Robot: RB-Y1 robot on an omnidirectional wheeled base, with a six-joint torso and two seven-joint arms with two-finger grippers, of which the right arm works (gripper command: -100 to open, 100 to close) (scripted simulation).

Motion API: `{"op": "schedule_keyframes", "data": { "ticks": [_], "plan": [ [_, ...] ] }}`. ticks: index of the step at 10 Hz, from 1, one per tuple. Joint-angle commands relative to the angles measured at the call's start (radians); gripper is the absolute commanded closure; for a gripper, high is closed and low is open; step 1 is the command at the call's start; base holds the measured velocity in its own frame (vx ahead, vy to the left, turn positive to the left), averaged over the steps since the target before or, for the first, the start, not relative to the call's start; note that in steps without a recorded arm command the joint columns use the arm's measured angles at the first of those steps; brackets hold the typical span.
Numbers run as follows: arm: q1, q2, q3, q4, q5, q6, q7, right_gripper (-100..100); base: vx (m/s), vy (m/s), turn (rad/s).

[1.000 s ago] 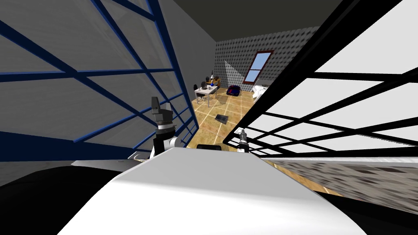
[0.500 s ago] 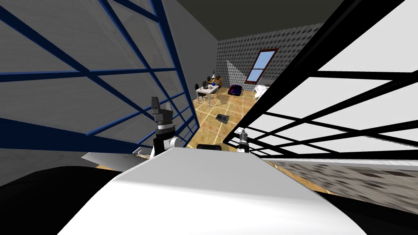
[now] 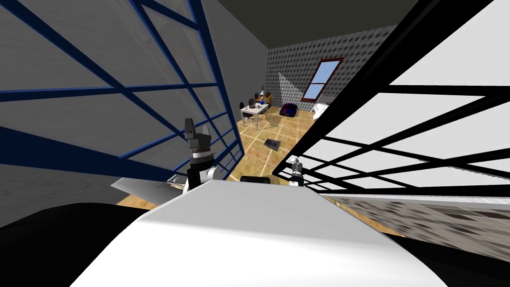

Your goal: Pull the door open

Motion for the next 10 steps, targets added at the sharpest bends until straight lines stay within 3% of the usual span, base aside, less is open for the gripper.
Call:
{"op": "schedule_keyframes", "data": {
  "ticks": [1, 2, 4, 10],
  "plan": [
    [-0.005, 0.004, 0.017, -0.019, -0.017, 0.003, -0.050, 100, -0.041, -0.007, 0.069],
    [-0.005, 0.004, 0.017, -0.019, -0.017, 0.003, -0.052, 100, -0.032, -0.008, 0.046],
    [-0.008, -0.001, 0.033, -0.015, -0.053, 0.005, -0.123, 100, -0.050, -0.013, 0.070],
    [-0.013, -0.008, 0.057, -0.009, -0.105, 0.007, -0.257, 100, -0.042, -0.009, 0.051]
  ]
}}
